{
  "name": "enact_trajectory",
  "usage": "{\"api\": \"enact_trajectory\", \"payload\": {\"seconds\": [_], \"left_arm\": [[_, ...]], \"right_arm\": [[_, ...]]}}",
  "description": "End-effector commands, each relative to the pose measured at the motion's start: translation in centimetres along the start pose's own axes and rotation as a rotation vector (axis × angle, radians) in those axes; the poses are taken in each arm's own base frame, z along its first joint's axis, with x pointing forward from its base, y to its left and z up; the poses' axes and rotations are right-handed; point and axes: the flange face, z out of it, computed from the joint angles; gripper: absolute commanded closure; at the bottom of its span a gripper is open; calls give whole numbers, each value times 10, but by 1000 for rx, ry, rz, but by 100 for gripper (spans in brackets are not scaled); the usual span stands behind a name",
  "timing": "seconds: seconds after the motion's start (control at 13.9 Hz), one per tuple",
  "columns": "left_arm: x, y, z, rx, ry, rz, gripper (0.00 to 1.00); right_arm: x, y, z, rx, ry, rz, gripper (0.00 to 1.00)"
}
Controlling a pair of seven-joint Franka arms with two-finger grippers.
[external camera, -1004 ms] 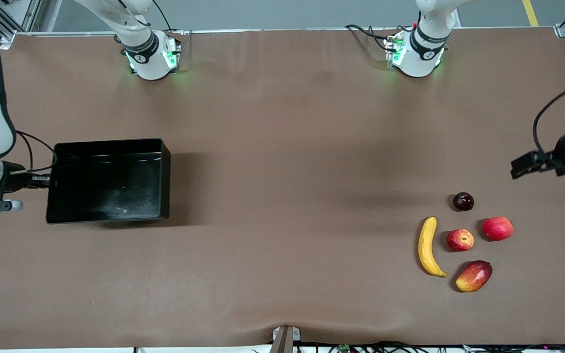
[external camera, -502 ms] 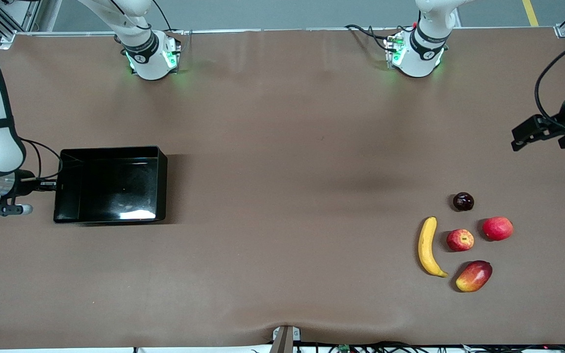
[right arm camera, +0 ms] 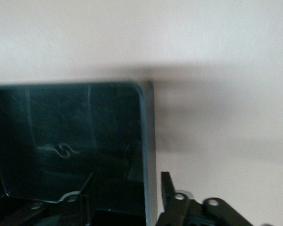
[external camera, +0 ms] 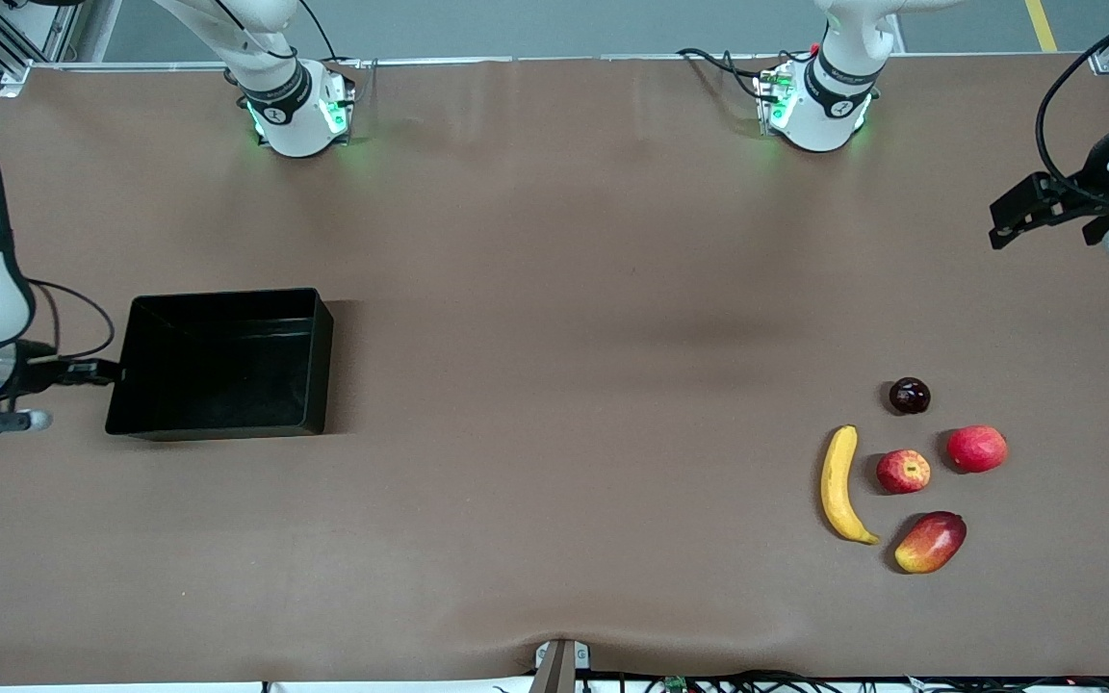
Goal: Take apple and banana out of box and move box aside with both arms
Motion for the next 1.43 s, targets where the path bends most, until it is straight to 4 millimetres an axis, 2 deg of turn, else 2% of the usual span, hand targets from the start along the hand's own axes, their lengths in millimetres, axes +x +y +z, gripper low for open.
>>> {"api": "enact_trajectory", "payload": {"seconds": [0.0,0.14,0.22,0.43,0.57,0.65,0.72,0.79,1.0,1.15,1.22,1.29,1.36], "left_arm": [[-18,2,-7,-21,2,19,0],[-24,4,-9,-21,5,13,0],[-26,2,-3,-23,-8,10,0],[-27,-4,-7,-26,0,1,0],[-21,-7,-1,-26,-3,-5,0],[-20,-5,-1,-26,-3,-2,0],[-20,-3,-1,-26,0,1,0],[-21,-2,-1,-26,0,2,0],[-22,8,-3,-26,5,14,0],[-23,12,-3,-27,7,21,0],[-24,13,-4,-27,8,21,0],[-24,13,-3,-27,10,21,0],[-24,13,-4,-27,11,16,0]], "right_arm": [[35,-52,-59,-27,64,-104,0],[51,-75,-90,-68,115,-148,0],[58,-89,-109,-101,141,-178,0],[75,-162,-161,-222,179,-300,0],[66,-198,-182,-189,146,-239,0],[57,-223,-195,-184,152,-173,0],[47,-245,-207,-179,151,-120,0],[28,-259,-222,-173,120,-80,0],[-22,-267,-263,-168,47,-47,0],[-69,-273,-294,-166,48,-44,0],[-91,-277,-304,-166,47,-48,0],[-111,-279,-306,-162,16,-44,0],[-124,-281,-308,-163,11,-45,0]]}}
